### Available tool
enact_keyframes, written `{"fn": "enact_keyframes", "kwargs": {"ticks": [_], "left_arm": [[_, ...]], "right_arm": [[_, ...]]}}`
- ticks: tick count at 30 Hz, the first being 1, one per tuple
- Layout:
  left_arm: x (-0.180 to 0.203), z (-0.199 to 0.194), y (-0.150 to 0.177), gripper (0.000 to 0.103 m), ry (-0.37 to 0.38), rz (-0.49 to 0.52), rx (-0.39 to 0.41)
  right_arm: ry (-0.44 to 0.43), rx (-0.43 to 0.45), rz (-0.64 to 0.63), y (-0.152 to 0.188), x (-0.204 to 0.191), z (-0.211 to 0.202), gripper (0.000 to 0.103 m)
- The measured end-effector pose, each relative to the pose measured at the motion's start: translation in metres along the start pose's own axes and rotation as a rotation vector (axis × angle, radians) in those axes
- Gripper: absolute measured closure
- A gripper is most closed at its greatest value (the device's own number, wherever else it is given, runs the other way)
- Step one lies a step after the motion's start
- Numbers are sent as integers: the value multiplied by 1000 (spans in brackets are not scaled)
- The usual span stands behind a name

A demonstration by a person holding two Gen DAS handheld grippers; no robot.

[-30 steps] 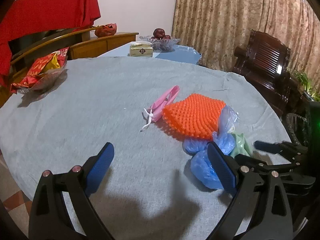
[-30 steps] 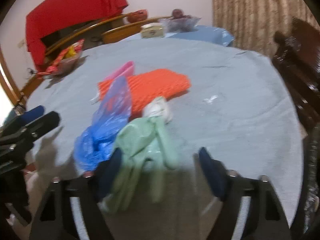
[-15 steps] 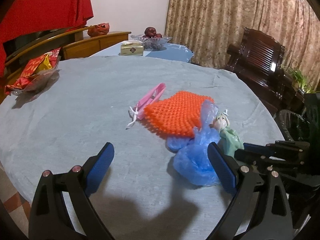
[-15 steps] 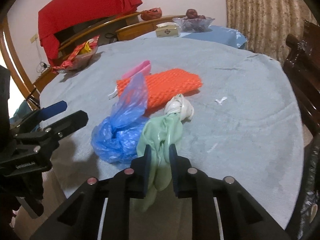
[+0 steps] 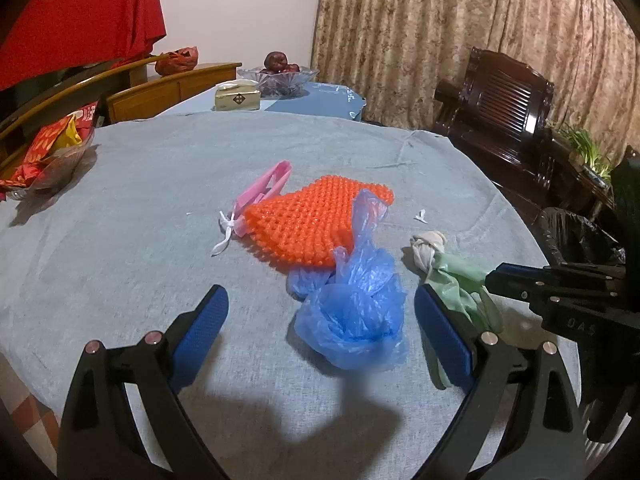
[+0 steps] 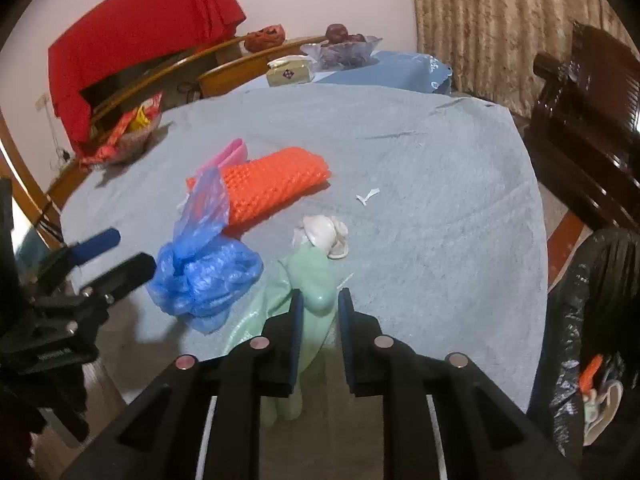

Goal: Collect trash
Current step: 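Lift the green glove with the right tool while the left lifts the blue plastic bag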

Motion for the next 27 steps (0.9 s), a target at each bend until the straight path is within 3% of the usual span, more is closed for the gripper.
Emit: {"fn": "enact_keyframes", "kwargs": {"ticks": [2, 5, 10, 12, 15, 17, 19, 22, 27], "left_arm": [[-3, 0, 0, 11, -6, -4, 1], [-11, 0, -1, 11, -22, -13, 4], [-17, 0, -1, 11, -33, -23, 3], [-17, 0, -1, 11, -33, -23, 2], [-18, 1, -1, 11, -31, -23, -1], [-18, 2, 0, 11, -28, -24, -3], [-15, 5, 0, 11, -23, -23, -9], [-11, 7, 1, 11, -15, -19, -11], [6, 15, 2, 11, 14, -2, -24]], "right_arm": [[2, 9, -2, -1, -2, 1, 56], [0, 12, -11, -3, -8, 5, 40], [25, -28, -18, 2, -11, 27, 28], [32, -50, -18, 7, -9, 36, 28], [60, -67, -41, 14, -9, 42, 41], [43, -66, -65, 14, -12, 39, 67], [26, -66, -56, 14, -11, 35, 80], [42, -51, -54, 11, -7, 28, 85], [71, -26, -26, 6, 7, 13, 85]]}}
Point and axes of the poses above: each gripper's, at about its wrist camera, not at the fingertips, and z roughly the way its jaws point, x to its right, y to its underside, the point moved 6 cm from there along z, roughly the way its jaws point, and after that the axes turned 5 degrees about -z, right-handed, at the moved point
